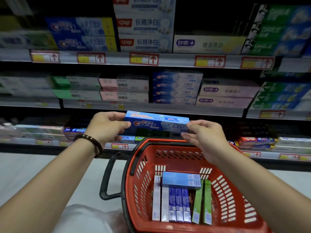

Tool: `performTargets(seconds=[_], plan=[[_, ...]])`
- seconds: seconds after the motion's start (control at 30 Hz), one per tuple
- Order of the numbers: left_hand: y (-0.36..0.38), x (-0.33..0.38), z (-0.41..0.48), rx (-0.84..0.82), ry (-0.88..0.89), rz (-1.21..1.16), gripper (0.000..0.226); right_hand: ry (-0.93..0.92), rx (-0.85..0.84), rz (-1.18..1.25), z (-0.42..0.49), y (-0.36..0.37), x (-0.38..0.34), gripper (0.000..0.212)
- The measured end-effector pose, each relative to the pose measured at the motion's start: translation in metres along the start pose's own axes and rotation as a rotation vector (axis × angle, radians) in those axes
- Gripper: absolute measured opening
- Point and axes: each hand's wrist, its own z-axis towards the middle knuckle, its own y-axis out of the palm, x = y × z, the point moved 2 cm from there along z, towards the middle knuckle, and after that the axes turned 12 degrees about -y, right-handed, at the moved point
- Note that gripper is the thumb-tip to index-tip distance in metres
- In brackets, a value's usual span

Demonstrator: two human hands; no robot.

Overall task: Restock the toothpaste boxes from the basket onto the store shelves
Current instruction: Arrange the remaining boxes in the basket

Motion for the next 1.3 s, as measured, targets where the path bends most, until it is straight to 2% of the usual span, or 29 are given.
performTargets(seconds=[0.3, 0.53, 0.73, 0.93, 1.07, 1.2, 1.3], plan=[[-0.027, -0.025, 0.058, 0.077, -0.02, 0.05, 0.035, 0.006, -0.088, -0.087, 0.039, 0.068, 0.025, 0.01], [-0.026, -0.053, 0.111, 0.122, -0.087, 0.099, 0.038, 0.035, -0.134, -0.276, 0.084, 0.108, 0.068, 0.005], [-0.02, -0.079, 0.158, 0.115, -0.184, 0.137, 0.035, 0.098, -0.215, -0.435, 0.122, 0.141, 0.107, 0.012], [-0.013, -0.11, 0.207, 0.089, -0.387, 0.006, 0.032, 0.199, -0.306, -0.483, 0.169, 0.174, 0.149, 0.009], [-0.009, -0.13, 0.238, 0.137, -0.428, 0.003, 0.03, 0.273, -0.335, -0.472, 0.194, 0.193, 0.177, 0.017], [-0.006, -0.14, 0.265, 0.145, -0.455, -0.053, 0.045, 0.329, -0.316, -0.445, 0.207, 0.209, 0.199, 0.03], [-0.003, -0.142, 0.279, 0.148, -0.473, -0.123, 0.061, 0.388, -0.281, -0.378, 0.21, 0.217, 0.211, 0.028]])
